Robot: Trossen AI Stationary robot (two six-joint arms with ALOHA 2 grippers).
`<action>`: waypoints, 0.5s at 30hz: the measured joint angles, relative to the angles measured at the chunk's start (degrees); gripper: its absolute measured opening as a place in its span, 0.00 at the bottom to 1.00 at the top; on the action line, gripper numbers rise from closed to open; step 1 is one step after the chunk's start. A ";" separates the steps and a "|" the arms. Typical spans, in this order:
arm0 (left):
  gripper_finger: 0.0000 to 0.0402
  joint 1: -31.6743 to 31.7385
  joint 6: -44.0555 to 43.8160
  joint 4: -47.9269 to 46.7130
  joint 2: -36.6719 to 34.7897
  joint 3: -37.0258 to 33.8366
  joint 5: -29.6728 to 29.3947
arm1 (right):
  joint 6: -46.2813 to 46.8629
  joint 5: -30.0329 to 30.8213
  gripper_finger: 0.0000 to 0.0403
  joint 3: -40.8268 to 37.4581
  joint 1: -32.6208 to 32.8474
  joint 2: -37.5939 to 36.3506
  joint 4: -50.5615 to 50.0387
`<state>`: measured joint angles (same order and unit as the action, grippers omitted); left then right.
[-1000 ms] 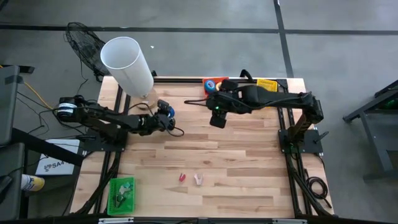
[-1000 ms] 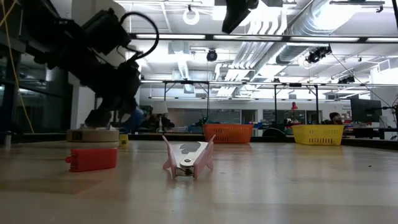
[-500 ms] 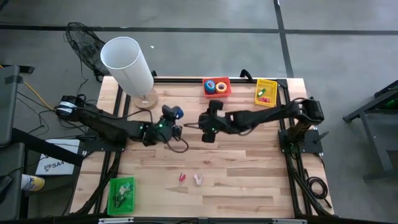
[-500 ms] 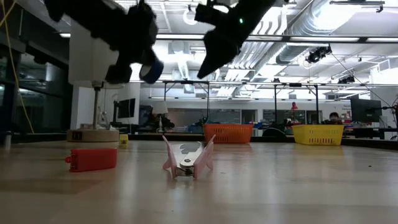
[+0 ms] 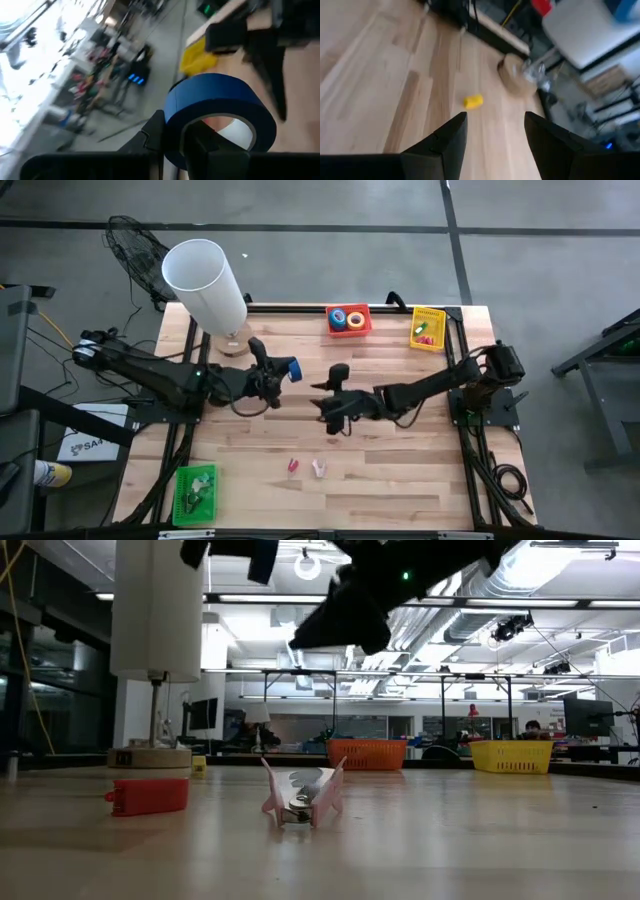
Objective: Pick and place Stapler, Stapler remover, tape
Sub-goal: Put the dark blue tape into the orange bin
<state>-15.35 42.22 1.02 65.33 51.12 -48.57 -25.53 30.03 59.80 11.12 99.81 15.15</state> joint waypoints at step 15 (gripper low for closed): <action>0.09 -0.04 -8.03 -1.58 -0.62 -0.05 20.26 | -13.53 2.83 0.47 0.15 7.60 -0.07 18.19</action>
<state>-15.40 34.19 -0.56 64.71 51.07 -28.32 -39.05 32.85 59.94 18.72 99.74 33.34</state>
